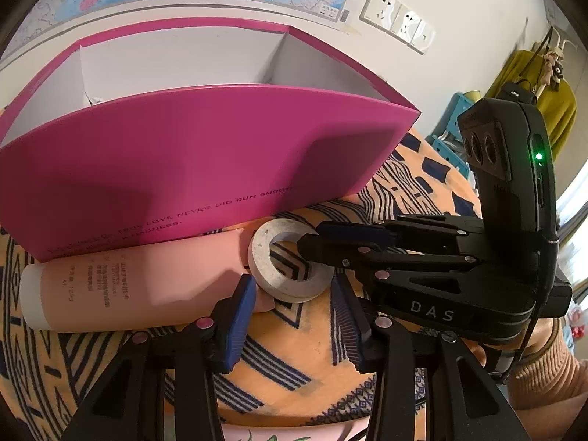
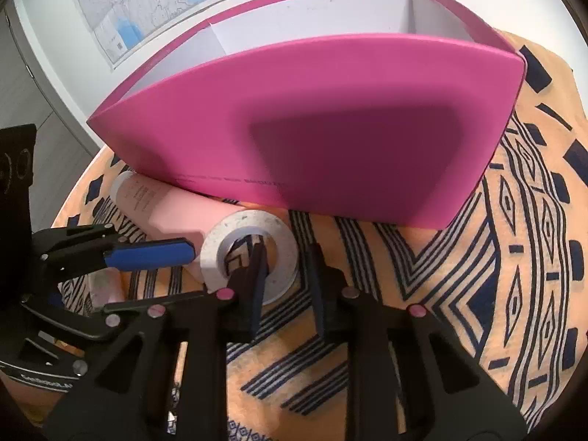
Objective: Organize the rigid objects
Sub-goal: 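Move the right gripper to the white tape roll and grasp its rim, then lift the white tape roll with the right gripper toward the pink box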
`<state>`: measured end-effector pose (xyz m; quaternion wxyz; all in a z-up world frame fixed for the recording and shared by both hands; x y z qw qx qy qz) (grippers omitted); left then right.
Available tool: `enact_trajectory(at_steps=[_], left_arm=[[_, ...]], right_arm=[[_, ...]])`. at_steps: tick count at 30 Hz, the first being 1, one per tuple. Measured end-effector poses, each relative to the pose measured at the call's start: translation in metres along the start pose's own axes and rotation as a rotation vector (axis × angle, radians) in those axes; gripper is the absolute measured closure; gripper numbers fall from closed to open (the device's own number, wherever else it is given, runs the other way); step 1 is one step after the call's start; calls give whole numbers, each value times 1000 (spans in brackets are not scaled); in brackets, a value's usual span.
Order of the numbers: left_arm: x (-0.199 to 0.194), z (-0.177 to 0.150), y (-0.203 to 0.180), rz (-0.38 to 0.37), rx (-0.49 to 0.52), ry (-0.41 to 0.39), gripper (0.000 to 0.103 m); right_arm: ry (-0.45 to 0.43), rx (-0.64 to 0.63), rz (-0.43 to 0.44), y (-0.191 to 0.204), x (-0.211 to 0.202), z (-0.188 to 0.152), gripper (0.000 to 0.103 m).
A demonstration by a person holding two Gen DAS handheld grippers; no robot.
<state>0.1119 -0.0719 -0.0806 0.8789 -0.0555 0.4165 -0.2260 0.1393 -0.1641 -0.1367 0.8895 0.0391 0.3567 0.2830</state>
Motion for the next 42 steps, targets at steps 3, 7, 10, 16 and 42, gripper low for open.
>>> enact_trajectory(at_steps=[3, 7, 10, 16, 42], left_arm=[[1, 0, -1, 2, 3, 2, 61], [-2, 0, -1, -8, -3, 4, 61], [-2, -1, -3, -13, 3, 8, 61], [0, -2, -7, -30, 10, 13, 61], [-21, 2, -39, -66, 94, -41, 67]], right_arm=[[-2, 1, 2, 1, 1, 1, 87], [-7, -12, -9, 3, 1, 1, 87], [-14, -14, -15, 4, -1, 0, 88], [-31, -5, -23, -2, -12, -3, 88], [-101, 21, -44, -2, -54, -12, 88]])
Point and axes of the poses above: each gripper's, at about its wrist camera, not at the fingertips, and x roughly the way its jaws point, y to its left, z to its top, the point moved 3 cm from there along x, roughly the way its jaws point, and after that the axes turned 6 degrees about -y, right-handed, at the moved point
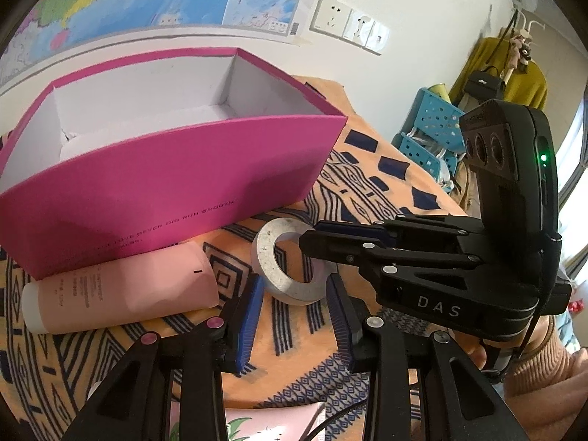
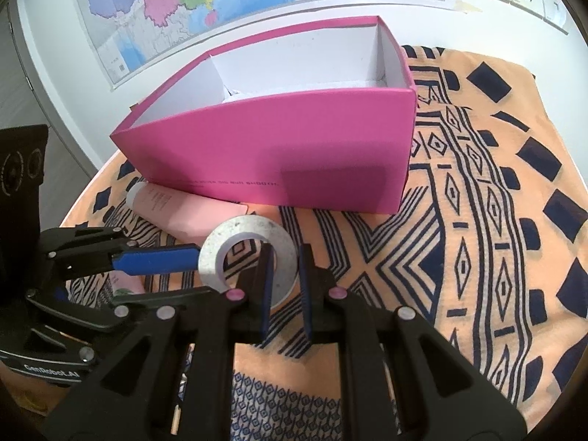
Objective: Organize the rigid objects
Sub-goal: 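Lift the white tape roll with the right gripper toward the pink box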
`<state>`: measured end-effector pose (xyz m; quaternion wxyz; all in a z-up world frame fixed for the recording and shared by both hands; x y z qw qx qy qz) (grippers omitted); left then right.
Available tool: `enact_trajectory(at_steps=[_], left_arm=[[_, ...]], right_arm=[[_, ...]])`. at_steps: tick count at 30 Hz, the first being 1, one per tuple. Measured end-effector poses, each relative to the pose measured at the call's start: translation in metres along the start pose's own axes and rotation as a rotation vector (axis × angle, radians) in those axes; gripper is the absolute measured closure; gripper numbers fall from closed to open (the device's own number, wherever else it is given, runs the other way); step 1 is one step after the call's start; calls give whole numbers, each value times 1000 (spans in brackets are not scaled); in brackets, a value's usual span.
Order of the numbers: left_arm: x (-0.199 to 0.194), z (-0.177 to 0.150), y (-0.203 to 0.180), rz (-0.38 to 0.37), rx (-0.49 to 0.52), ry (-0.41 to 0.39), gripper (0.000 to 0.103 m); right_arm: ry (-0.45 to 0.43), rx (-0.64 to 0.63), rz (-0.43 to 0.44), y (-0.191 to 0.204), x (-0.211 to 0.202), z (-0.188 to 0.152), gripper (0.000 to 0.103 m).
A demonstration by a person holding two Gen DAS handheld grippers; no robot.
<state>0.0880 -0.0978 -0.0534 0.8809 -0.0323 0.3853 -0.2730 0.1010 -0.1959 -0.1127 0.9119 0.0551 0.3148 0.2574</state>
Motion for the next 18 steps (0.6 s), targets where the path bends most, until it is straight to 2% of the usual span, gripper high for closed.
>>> enact_trajectory(at_steps=[18], left_arm=[[-26, 15, -14, -26, 40, -79, 67]], right_arm=[[-81, -49, -25, 9, -32, 16, 88]])
Point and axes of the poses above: each gripper's, at about its wrist camera, not at the fingertips, and x roughly the way its jaws point, y to its left, z to its top, the point moved 3 cm from there along x, roughly the way its jaws point, and after that the axes turned 6 degrees about -y, right-handed, at the moved point
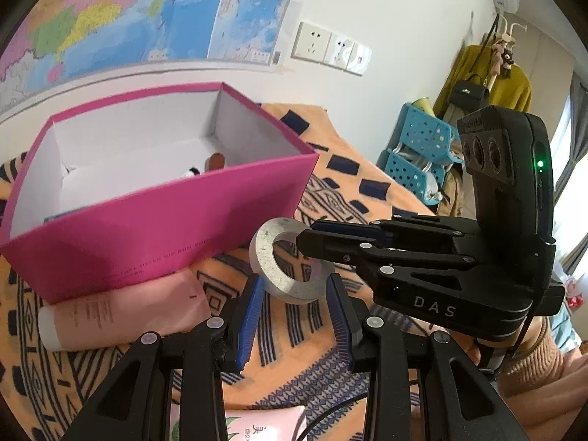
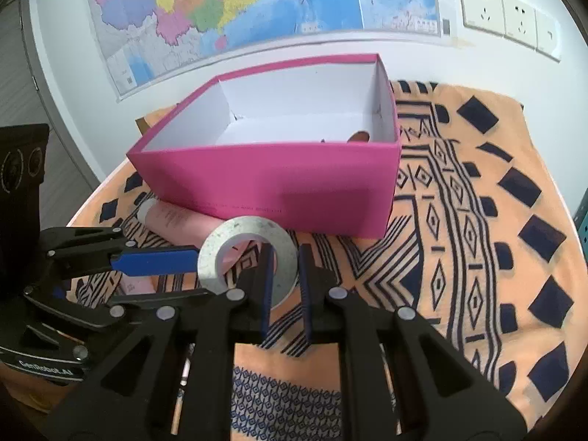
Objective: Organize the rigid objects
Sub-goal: 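Lift the white tape roll with the right gripper toward the pink box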
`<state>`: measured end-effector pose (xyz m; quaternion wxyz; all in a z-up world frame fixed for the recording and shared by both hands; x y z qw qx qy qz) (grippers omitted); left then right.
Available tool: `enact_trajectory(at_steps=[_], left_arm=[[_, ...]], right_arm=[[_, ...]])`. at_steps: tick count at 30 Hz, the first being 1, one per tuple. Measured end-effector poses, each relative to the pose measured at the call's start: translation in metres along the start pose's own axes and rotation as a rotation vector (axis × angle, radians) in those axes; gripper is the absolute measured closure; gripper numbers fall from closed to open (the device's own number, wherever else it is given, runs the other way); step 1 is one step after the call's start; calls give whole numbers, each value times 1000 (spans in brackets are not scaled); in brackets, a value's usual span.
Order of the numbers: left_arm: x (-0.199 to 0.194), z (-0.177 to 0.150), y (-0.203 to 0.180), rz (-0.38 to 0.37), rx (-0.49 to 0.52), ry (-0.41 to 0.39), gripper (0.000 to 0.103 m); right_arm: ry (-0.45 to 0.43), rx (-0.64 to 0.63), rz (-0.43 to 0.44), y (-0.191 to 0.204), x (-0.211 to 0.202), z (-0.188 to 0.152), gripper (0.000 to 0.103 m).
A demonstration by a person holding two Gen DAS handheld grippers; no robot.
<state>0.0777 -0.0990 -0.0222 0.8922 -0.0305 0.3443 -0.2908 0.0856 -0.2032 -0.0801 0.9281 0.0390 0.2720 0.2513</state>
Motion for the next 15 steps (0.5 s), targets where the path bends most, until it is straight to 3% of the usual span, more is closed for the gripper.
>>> enact_trajectory(at_steps=[15], left_arm=[[-8, 41, -3, 26, 68, -85, 67]], right_arm=[[-95, -55, -15, 0, -14, 43, 88]])
Point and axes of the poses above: each gripper's, at about its wrist camera, not at the fingertips, and x roughly the way its jaws point, y to its left, z to its top, the point moved 3 cm from there along x, roughly the way its jaws point, and after that the axes turned 6 degrees about -y, right-handed, at the moved point
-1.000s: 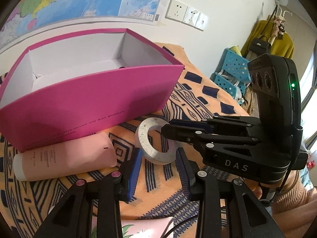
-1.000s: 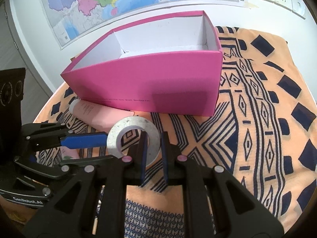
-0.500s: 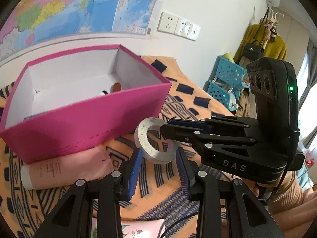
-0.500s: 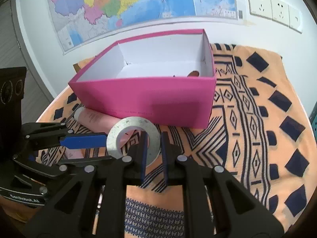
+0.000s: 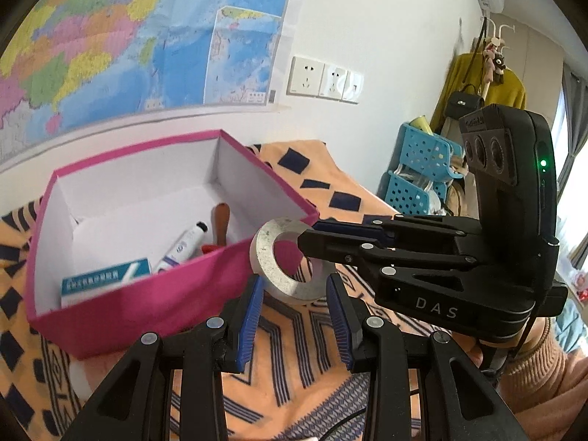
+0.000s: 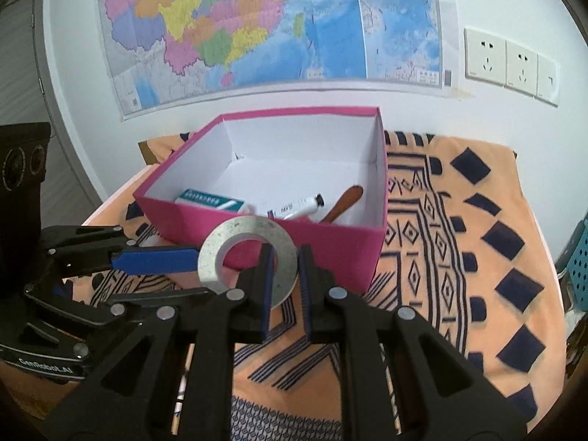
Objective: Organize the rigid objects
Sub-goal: 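Lift the white tape roll with the right gripper toward the pink box, then lower the tape roll into the pink box and open the right gripper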
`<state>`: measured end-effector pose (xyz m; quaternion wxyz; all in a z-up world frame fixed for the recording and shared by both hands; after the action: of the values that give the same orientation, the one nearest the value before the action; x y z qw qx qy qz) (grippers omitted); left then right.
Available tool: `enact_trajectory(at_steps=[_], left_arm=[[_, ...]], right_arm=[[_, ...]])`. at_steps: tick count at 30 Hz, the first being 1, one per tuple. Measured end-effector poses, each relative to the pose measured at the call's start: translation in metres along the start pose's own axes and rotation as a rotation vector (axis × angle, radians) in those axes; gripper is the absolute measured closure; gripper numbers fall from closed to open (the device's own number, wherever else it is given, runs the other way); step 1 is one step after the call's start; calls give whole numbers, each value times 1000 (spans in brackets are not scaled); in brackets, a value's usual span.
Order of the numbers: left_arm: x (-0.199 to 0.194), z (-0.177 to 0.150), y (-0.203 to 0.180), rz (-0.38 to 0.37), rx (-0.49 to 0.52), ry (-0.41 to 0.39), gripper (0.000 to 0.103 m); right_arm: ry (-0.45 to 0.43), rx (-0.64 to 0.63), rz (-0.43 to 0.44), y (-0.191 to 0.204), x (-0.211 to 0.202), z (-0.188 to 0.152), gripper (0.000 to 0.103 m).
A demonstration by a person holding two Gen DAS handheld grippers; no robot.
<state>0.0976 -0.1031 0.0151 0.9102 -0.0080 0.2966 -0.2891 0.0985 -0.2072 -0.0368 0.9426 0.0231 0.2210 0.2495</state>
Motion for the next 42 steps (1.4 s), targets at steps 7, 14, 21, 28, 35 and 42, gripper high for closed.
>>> enact_trajectory(at_steps=[7, 14, 21, 28, 35, 42], left_arm=[[7, 13, 3, 10, 14, -13, 67], [11, 22, 7, 18, 17, -20, 67], [19, 30, 15, 14, 3, -9, 67], [30, 36, 24, 35, -14, 3, 67], [44, 38, 35, 52, -36, 25, 67], [57, 35, 45, 59, -57, 57, 69]], right_arm=[[-18, 3, -5, -7, 3, 14, 88], [-28, -1, -10, -12, 8, 24, 88], [-24, 4, -6, -16, 15, 31, 88], [-8, 19, -3, -24, 31, 39, 88], [15, 19, -27, -28, 50, 43, 88], [50, 10, -49, -31, 66, 43, 88]])
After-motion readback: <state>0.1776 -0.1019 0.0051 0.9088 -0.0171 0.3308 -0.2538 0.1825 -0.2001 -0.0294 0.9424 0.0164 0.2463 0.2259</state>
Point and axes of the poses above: each gripper's, at about its wrist camera, not at the fingertips, and x roughly the way its jaws point, y to its left, z to its top, the point moved 3 cm from there along x, roughly the way its jaws point, and after that the axes turned 6 degrees about -y, right-handed, at the moved point
